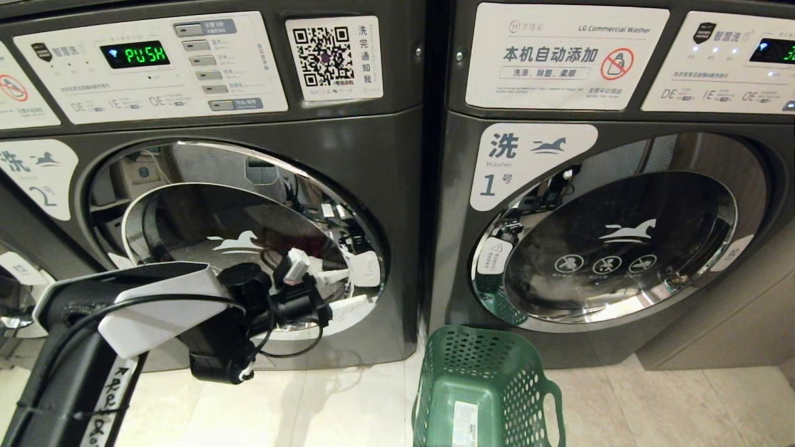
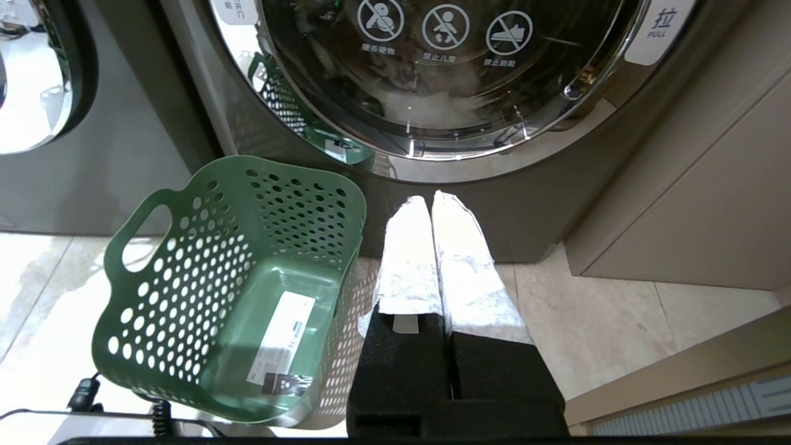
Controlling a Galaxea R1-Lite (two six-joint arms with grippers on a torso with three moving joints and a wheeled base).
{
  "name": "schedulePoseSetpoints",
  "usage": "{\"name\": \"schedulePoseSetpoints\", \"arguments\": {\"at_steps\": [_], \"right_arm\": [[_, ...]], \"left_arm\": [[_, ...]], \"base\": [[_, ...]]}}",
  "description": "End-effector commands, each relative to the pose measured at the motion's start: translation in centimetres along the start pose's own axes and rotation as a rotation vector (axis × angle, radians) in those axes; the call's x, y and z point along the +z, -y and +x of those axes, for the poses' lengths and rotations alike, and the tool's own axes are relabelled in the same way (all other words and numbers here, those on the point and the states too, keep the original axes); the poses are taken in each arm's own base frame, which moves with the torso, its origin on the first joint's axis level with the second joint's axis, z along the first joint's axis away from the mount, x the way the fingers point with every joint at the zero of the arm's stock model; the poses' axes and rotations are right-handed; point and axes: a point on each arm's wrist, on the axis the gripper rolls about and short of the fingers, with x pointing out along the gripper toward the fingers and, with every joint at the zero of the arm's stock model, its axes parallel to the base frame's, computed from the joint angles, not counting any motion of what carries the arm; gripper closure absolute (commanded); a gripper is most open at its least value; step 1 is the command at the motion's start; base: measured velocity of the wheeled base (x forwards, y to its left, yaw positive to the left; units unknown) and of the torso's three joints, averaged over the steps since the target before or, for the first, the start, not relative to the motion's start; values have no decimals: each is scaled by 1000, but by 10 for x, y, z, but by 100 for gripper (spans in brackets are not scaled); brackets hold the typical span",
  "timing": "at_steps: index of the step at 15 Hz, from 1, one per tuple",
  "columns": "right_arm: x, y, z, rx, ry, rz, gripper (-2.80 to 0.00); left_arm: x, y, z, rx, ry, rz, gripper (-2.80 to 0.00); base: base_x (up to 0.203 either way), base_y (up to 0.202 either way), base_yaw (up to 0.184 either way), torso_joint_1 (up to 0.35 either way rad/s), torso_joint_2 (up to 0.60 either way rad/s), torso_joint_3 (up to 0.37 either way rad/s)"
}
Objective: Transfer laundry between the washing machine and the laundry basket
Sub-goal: Open the lid of the washing machine
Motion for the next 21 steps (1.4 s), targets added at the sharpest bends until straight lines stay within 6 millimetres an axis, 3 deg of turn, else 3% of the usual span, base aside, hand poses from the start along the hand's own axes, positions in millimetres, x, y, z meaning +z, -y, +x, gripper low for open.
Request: {"name": "schedulePoseSetpoints", "arguments": {"at_steps": [1,6,10,13,17,21], "right_arm": [[0,0,0,1,-1,-1,0],[0,0,0,1,-1,-1,0],[0,0,0,1,-1,1,0],[0,0,0,1,-1,-1,0],[0,0,0,1,-1,0,0],[0,0,0,1,-1,1,0]], "left_arm": [[7,-5,-12,28,7,14,-280],[24,1,-39,71,-11,-5,-280],[51,28,-59,74,-24,-19,-280],[79,62,-85,95,-34,-31,-280],[147,117,-155,336,50,70,-280],[217,184,-237,787,199,293,-280]], "base": [[0,0,0,0,0,0],[0,0,0,0,0,0],[0,0,0,0,0,0],[0,0,0,0,0,0],[0,0,0,0,0,0],[0,0,0,0,0,0]]}}
